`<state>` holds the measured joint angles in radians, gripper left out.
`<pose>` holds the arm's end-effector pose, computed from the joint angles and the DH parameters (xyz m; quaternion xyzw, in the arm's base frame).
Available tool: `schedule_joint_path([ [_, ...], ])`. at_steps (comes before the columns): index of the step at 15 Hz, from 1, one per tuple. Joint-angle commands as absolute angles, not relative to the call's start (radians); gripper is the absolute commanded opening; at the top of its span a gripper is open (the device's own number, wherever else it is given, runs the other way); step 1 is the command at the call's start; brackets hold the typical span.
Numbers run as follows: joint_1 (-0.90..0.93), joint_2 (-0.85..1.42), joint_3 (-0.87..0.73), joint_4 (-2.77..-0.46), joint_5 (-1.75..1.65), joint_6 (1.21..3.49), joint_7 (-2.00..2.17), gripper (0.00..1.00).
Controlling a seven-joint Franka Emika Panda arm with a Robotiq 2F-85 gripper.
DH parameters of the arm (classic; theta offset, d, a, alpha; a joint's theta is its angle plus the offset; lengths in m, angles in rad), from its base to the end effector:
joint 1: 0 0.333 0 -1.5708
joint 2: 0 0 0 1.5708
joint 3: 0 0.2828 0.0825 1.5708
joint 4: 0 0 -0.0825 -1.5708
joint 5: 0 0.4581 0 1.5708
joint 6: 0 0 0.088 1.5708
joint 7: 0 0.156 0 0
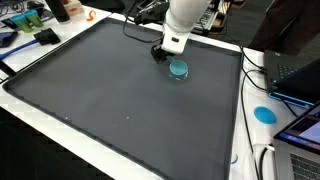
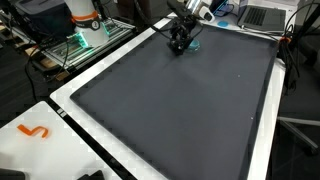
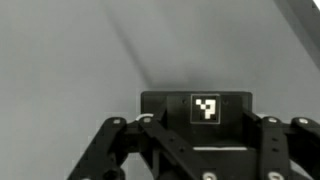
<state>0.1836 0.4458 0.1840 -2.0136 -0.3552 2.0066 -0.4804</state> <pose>0.5380 0.1793 0.0760 0.8356 0.4959 -0.2195 0.0876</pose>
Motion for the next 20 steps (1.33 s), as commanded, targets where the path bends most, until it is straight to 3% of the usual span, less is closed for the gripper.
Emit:
schedule_joint_path([
  [1, 0.19, 0.508, 0.175, -2.012, -0.393, 2.024, -0.459, 0.31],
  [20, 0.186, 0.507, 0.177, -2.013, -0.388, 2.022, -0.474, 0.31],
])
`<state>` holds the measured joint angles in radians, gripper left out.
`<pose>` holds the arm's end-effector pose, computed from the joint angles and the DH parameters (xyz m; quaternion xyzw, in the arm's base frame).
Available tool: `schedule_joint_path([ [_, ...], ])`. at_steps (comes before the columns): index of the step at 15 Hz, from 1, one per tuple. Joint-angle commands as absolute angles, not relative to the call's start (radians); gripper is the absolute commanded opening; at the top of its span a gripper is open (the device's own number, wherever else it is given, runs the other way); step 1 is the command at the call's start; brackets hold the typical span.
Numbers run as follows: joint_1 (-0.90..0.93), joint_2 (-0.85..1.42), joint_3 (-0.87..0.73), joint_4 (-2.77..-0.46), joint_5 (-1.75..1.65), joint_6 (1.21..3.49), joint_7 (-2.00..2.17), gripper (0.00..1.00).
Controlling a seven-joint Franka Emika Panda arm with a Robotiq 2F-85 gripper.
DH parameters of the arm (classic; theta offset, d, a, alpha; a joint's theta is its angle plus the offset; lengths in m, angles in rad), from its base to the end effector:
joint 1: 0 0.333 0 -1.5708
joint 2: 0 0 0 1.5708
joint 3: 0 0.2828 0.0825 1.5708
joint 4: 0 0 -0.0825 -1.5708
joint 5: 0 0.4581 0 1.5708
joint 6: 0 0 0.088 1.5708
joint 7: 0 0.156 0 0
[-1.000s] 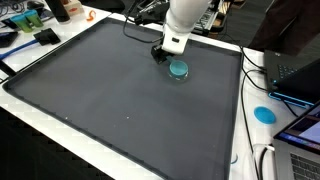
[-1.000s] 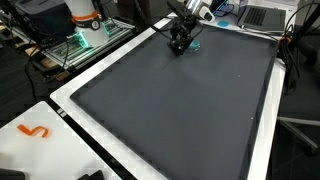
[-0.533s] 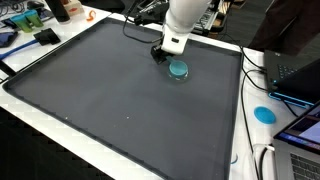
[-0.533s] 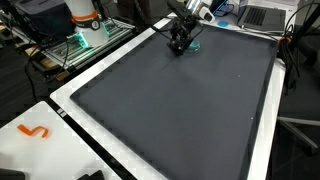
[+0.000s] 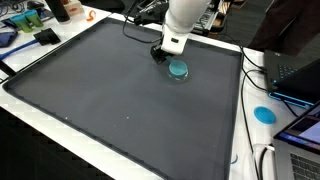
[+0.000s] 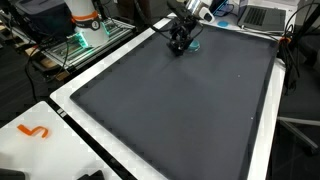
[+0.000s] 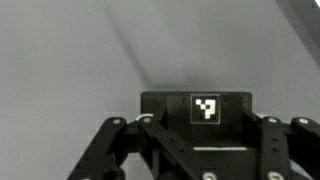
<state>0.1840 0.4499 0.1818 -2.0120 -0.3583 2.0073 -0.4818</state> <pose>0.5383 0.1780 0.0743 0.8349 0.4965 -0.2206 0.0883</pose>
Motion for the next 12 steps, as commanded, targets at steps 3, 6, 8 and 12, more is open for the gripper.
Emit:
schedule_joint_path([
  [3, 0.181, 0.502, 0.177, -2.011, -0.381, 2.015, -0.481, 0.31],
  [6, 0.172, 0.492, 0.182, -2.014, -0.369, 2.023, -0.503, 0.31],
  [8, 0.169, 0.485, 0.183, -2.016, -0.365, 2.026, -0.512, 0.31],
  [12, 0.162, 0.475, 0.185, -2.021, -0.361, 2.037, -0.527, 0.31],
])
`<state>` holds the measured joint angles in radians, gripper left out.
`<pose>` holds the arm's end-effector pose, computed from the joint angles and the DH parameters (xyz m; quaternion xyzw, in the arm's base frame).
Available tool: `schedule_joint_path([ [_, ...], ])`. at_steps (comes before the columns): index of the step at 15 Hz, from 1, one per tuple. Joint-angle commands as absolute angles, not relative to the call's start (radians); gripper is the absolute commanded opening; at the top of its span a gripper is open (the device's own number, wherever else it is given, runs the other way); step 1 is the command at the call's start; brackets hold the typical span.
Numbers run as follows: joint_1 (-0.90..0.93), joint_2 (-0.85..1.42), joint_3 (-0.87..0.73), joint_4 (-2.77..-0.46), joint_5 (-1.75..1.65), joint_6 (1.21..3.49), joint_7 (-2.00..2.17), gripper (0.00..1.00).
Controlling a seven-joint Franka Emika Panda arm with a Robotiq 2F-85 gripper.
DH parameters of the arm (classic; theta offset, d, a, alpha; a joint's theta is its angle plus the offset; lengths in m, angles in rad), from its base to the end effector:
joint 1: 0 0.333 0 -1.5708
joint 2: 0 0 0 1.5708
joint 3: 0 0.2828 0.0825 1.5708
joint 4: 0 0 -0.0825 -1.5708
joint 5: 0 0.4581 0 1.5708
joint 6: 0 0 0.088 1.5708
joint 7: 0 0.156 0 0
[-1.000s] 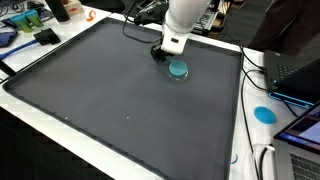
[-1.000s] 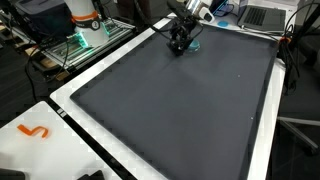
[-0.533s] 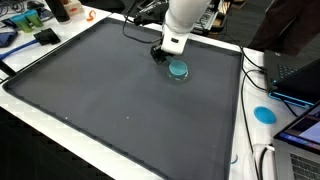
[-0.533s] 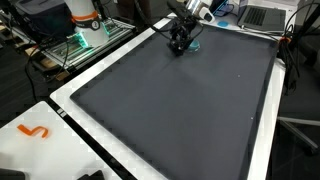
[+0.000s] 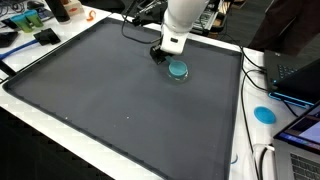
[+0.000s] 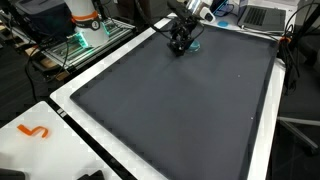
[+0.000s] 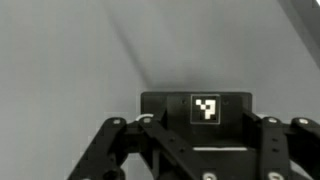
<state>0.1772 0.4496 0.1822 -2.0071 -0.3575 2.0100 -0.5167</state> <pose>0.5421 0.1756 0.0763 0.8288 0.5083 -0.2186 0.0838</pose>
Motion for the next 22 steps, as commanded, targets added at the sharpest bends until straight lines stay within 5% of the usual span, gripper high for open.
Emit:
schedule_joint_path([
  [1, 0.16, 0.47, 0.186, -2.023, -0.36, 2.039, -0.531, 0.31],
  [22, 0.119, 0.349, 0.202, -2.113, -0.316, 2.143, -0.656, 0.31],
])
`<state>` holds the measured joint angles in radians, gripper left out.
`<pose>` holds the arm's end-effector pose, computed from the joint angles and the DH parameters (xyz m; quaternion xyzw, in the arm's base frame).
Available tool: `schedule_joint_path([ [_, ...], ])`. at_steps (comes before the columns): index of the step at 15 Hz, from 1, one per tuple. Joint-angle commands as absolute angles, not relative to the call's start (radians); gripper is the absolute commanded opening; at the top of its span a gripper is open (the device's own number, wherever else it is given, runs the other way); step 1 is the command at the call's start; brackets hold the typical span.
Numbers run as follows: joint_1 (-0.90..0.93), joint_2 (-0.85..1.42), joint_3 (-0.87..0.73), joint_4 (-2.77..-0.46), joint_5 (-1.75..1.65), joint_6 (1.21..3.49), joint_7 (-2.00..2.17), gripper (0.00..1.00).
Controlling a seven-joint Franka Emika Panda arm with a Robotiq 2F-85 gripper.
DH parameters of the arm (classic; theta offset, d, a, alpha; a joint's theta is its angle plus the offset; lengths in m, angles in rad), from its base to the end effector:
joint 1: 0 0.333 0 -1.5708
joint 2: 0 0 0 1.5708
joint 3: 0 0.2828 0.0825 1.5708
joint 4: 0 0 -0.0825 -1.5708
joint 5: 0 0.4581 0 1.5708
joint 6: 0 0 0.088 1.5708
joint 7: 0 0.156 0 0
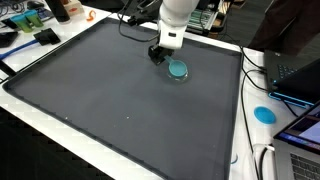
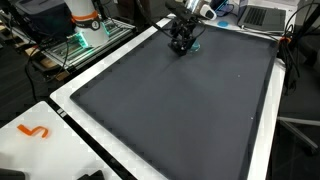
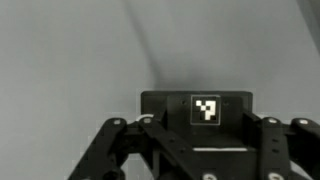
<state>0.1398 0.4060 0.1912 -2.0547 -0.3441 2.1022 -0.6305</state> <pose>0.5487 0.1669 0.0848 0.8136 0.5487 -0.1807 0.0661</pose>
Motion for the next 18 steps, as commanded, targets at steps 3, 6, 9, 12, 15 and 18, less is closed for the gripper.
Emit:
schedule_joint_path([
  [3, 0.114, 0.313, 0.203, -2.138, -0.297, 2.165, -0.653, 0.31],
  [6, 0.112, 0.275, 0.204, -2.163, -0.274, 2.185, -0.651, 0.31],
  [9, 0.109, 0.233, 0.202, -2.181, -0.243, 2.198, -0.656, 0.31],
  [12, 0.107, 0.191, 0.201, -2.199, -0.206, 2.214, -0.66, 0.31],
  [15, 0.111, 0.147, 0.202, -2.214, -0.163, 2.228, -0.653, 0.31],
  [18, 0.123, 0.112, 0.204, -2.213, -0.131, 2.238, -0.63, 0.31],
])
